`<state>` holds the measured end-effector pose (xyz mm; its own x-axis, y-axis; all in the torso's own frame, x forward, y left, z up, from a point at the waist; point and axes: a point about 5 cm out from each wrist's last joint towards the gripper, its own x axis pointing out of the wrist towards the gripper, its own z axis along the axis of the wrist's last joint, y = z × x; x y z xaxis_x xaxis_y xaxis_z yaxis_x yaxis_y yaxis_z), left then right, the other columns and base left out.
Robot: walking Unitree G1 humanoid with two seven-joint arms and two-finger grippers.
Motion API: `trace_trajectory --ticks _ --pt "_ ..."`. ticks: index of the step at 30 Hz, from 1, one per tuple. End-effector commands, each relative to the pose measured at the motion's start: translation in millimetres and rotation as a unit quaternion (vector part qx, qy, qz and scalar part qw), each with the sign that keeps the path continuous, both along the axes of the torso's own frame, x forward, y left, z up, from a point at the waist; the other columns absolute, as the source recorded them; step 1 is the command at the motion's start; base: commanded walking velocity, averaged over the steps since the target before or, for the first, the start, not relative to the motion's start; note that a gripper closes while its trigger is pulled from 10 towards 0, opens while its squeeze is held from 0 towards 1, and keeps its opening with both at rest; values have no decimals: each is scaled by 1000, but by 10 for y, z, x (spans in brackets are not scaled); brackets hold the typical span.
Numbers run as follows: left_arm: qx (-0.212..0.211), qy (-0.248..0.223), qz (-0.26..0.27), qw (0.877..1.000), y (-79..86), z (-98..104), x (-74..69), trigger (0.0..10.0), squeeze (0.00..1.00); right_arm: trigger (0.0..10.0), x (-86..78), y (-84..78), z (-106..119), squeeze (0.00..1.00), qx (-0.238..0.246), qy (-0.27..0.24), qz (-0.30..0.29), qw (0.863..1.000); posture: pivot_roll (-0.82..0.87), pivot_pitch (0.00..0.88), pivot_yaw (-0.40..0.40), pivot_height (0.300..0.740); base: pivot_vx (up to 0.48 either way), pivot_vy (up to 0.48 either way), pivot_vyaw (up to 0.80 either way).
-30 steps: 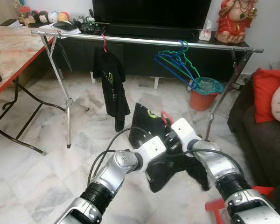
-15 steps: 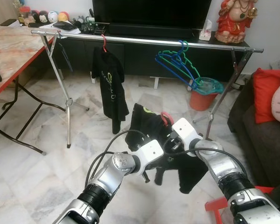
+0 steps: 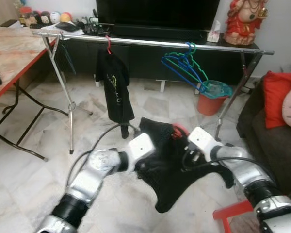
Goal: Hang hanger
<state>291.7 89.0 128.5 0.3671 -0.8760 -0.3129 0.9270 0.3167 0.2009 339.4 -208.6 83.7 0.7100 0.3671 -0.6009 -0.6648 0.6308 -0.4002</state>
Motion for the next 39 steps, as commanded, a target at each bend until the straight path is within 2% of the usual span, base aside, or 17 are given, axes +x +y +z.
trace_trajectory --ticks 1,6,8,12,18,23,24,27,35,37,38,39 --pt "-11 -1 -18 1000 -40 47 -33 10000 1000 0 25 21 82 0 12 -18 22 1000 -9 0 -55 740 0 0 0" --pt "-30 -9 -10 999 -15 131 7 10000 1000 0 -33 73 120 0 32 -20 95 995 -13 0 -52 740 0 0 0" --pt "-33 -12 -8 999 -16 143 16 10000 1000 0 -41 81 124 0 35 -20 102 994 -14 0 -52 740 0 0 0" --pt "-59 -32 1 998 -42 244 73 10000 1000 0 -124 116 72 0 35 8 147 988 -18 0 -51 740 0 0 0" --pt "-60 -31 -14 998 16 289 74 10000 1000 0 -166 101 48 0 34 19 168 985 -21 0 -46 740 0 0 0" --pt "-33 -6 -40 999 132 235 39 10000 1000 0 -190 81 57 0 34 25 180 983 -23 0 -45 740 0 0 0" --pt "-22 12 -54 998 183 194 10 10000 1000 0 -194 74 70 0 35 25 183 982 -24 0 -43 740 0 0 0" --pt "-19 19 -48 998 222 139 23 10000 1000 0 -196 72 93 0 35 25 190 981 -28 0 -41 740 0 0 0" --pt "-28 13 -32 999 146 49 63 10000 1000 0 -231 124 133 0 39 31 224 973 -36 0 -39 740 0 0 0" --pt "-19 8 -33 999 150 29 69 10000 1000 0 -235 130 136 0 38 32 227 973 -38 0 -36 740 0 0 0" --pt "-13 6 -38 999 149 22 69 10000 490 0 -237 133 141 0 38 32 229 972 -38 0 -36 740 0 0 0" --pt "-9 2 -42 999 150 16 70 10000 137 0 -241 136 145 0 38 33 231 972 -38 0 -35 740 0 0 0"
